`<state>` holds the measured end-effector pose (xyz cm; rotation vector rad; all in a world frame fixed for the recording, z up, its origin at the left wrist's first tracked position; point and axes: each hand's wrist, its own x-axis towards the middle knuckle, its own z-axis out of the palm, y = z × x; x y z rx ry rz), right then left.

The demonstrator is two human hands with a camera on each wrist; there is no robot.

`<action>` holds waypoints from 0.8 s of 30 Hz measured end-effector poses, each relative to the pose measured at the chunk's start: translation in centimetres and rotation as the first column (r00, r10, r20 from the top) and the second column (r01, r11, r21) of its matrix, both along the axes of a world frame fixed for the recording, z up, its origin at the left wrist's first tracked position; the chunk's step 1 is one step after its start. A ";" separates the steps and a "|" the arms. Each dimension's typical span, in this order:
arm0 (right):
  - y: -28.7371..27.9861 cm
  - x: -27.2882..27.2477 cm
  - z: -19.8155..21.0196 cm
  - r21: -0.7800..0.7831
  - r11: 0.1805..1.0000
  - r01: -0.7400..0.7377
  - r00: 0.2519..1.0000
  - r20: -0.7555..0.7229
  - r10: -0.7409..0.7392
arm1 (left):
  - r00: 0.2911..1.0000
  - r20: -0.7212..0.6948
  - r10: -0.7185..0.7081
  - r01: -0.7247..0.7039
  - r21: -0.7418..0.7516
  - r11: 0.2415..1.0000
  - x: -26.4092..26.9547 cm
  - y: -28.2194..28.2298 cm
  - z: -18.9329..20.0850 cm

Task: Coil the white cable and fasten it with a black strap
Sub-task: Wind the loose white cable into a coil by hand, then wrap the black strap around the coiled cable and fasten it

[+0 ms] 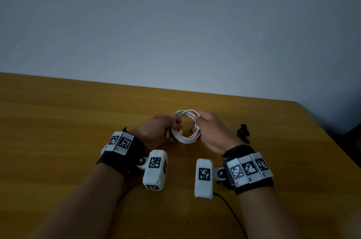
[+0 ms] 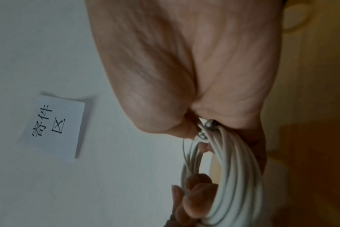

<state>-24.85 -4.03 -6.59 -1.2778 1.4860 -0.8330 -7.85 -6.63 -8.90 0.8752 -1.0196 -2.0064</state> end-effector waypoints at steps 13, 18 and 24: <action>-0.3 -1.1 0.1 0.046 0.998 -0.032 0.966 0.256 0.019 | 0.996 -0.025 0.091 -0.094 -0.166 0.982 -0.3 -0.5 -1.1; -1.0 -2.3 -0.2 0.060 0.998 -0.024 0.966 0.258 0.007 | 0.994 -0.042 0.098 -0.103 -0.169 0.980 -0.3 -0.7 -1.1; -0.6 -3.5 1.0 -0.070 0.998 -0.006 0.999 0.052 0.010 | 0.991 -0.039 0.125 -0.130 -0.160 0.978 -0.3 -0.7 -1.0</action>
